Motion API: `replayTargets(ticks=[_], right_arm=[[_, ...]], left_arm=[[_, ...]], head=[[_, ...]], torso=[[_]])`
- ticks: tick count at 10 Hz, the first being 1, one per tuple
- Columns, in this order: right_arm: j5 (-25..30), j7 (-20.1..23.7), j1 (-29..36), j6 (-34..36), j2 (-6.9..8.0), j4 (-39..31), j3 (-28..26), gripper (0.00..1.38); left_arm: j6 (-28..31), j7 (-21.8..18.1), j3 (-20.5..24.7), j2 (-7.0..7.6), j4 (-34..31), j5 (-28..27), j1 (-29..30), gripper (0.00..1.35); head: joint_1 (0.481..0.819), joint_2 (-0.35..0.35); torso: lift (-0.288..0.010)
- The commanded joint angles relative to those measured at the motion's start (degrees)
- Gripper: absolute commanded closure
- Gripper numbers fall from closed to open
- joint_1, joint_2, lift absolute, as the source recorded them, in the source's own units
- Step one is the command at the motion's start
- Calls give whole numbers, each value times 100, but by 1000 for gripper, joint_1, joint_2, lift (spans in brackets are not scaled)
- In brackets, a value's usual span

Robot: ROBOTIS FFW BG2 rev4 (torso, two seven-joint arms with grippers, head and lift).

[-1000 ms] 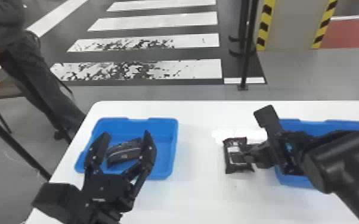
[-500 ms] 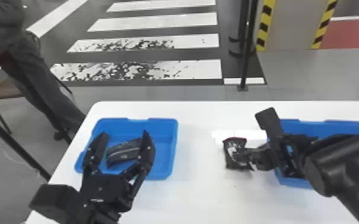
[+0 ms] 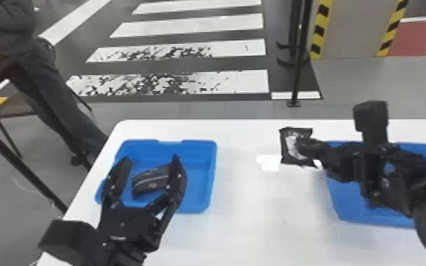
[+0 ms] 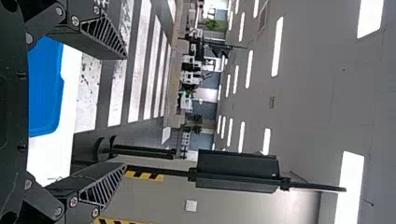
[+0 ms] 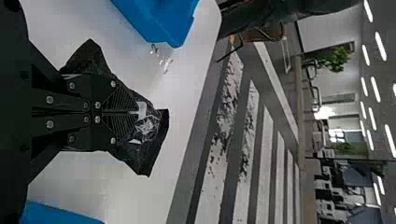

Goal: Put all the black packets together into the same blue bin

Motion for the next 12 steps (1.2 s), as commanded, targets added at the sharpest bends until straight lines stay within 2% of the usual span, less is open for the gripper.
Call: replayTargets(ticks=[1,2,4,6,7,9,10,11,12], right_arm=[[254,-8,528,79,57,-903,-735,1125],[552,-25,908,290,92,-1493,-1238,1125],[723,-25,1442,501,127,-1775,-2015,1125],[746,-8,1737,641,92,-1887,-2221,1125],[734,36,1751,599,92,-1761,-2244,1038],[734,133,1920,191,92,-1704,-2323,140],[632,133,2216,-160,110,-1887,-2392,36],[483,133,2666,-610,145,-2197,-2438,131],[426,133,3158,-1131,268,-2478,-2621,182]], left_arm=[[-38,0,8,-11,0,2,12,229],[-38,0,19,-11,0,2,26,229],[-80,0,53,-20,0,2,54,229],[-80,0,53,-20,0,2,54,229],[-80,0,53,-20,0,2,40,229],[-94,0,42,-20,0,-10,26,229],[-94,0,53,-11,0,-21,12,225],[-80,0,53,-2,42,-55,-58,225],[-80,0,31,7,98,-67,-143,225]], head=[[695,138],[695,99],[695,24],[695,-65],[695,-76],[695,-89],[695,-94],[695,-95],[695,-88]], torso=[[-110],[-110],[-110],[-110],[-110],[-110],[-110],[-110],[-110]])
